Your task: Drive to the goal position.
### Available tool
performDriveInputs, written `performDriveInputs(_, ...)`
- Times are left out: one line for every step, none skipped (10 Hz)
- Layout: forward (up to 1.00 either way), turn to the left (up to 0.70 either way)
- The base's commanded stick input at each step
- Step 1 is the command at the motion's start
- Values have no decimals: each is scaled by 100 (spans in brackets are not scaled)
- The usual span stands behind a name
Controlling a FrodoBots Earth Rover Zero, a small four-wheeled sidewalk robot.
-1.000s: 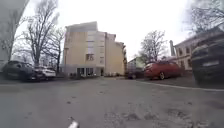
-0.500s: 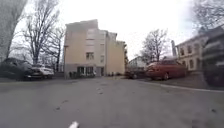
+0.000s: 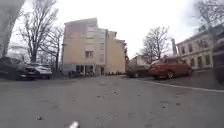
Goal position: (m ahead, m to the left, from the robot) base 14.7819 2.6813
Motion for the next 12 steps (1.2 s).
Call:
performDriveInputs(100, 0)
performDriveInputs(100, 0)
performDriveInputs(100, 0)
performDriveInputs(100, 0)
performDriveInputs(100, 0)
performDriveInputs(100, 0)
performDriveInputs(100, 0)
performDriveInputs(100, 0)
performDriveInputs(100, 0)
performDriveInputs(100, 0)
performDriveInputs(100, 0)
performDriveInputs(100, 0)
